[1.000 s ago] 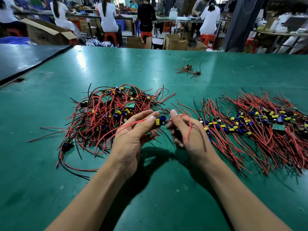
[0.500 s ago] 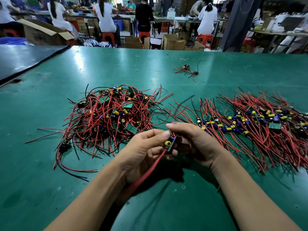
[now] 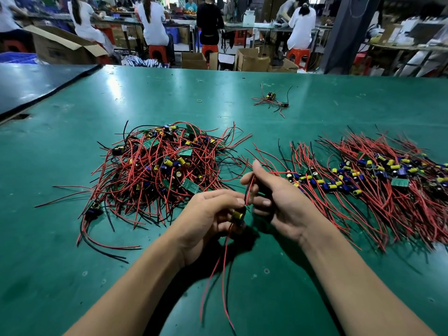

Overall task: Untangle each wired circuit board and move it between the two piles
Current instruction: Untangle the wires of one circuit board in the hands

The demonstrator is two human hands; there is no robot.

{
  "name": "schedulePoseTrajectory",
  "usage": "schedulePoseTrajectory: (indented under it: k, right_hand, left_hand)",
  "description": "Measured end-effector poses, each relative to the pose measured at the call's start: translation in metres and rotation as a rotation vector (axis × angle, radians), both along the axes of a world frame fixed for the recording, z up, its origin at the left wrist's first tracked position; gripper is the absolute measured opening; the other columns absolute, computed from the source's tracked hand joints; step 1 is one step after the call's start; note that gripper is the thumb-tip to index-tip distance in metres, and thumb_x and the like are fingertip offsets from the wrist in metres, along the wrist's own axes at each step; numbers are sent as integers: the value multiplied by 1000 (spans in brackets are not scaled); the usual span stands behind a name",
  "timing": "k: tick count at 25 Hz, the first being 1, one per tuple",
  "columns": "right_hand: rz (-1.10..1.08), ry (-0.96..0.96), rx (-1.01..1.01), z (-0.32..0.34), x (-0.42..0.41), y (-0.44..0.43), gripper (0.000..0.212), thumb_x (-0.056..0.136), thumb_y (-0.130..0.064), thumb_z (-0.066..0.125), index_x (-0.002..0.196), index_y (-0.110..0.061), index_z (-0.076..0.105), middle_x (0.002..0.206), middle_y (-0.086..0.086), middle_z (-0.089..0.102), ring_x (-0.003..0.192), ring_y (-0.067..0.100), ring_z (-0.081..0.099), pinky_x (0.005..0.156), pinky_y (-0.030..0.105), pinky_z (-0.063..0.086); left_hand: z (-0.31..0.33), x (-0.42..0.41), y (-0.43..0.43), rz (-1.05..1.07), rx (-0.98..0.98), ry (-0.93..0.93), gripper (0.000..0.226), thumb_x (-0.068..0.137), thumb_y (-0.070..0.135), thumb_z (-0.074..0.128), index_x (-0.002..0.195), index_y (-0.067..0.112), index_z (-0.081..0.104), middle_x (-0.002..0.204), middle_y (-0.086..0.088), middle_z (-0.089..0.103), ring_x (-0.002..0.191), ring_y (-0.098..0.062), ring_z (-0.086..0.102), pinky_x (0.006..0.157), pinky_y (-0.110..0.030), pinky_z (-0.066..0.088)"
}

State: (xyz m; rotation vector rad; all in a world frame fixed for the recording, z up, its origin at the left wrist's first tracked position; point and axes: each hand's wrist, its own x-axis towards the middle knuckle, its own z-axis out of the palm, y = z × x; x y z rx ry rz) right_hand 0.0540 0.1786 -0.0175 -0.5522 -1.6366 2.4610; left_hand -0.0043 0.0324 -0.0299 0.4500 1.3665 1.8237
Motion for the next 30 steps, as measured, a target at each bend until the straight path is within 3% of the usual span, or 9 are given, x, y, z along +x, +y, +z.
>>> schedulePoseTrajectory:
  k: [4,9,12,17,21,25,30]
  right_hand:
    - [60,15,-68,0,2,0,39,85,-50,61,61,-20,67,60,-5,40,39,4,28,39,18,18]
    - [43,-56,225,3,3,-5,51,98,-54,52,58,-22,57,61,2,40,40,8,33,39,18,28]
    - [86,-37,347,0,6,-12,39,95,-53,59,71,-22,59,57,-3,49,40,9,39,39,19,35]
    - [104,-38,353,1,9,-13,25,99,-35,62,86,-15,70,54,-1,54,39,13,46,40,23,46]
    - [39,-119,419,-3,4,-6,22,101,-20,56,94,-13,76,56,0,59,41,11,48,41,19,41]
    - [-75,-95,555,-6,1,5,24,102,-16,54,96,-17,77,69,-6,55,43,5,38,41,15,30]
    - [30,-23,343,-6,2,4,44,104,-43,48,90,-16,80,74,8,50,44,10,36,42,18,29]
  left_hand:
    - [2,3,5,3,-13,-98,10,59,15,66,68,14,71,61,-8,61,52,-22,62,48,-26,52]
    - [3,10,0,-67,-11,-29,12,78,18,74,83,10,67,83,-14,72,59,-26,68,51,-28,55]
    - [4,13,2,43,-35,0,11,84,14,69,84,6,62,79,-19,70,57,-26,68,50,-28,56]
    - [4,13,3,125,-65,46,15,90,2,62,75,5,58,69,-19,66,54,-26,65,50,-29,56]
    - [4,15,2,96,-110,68,12,91,1,61,80,3,58,69,-21,66,53,-27,63,51,-30,56]
    - [6,15,2,53,-118,64,10,91,1,60,83,3,56,71,-22,66,55,-29,63,53,-31,54]
    - [6,14,1,12,-77,32,4,91,2,60,87,2,61,73,-22,67,57,-28,65,53,-29,56]
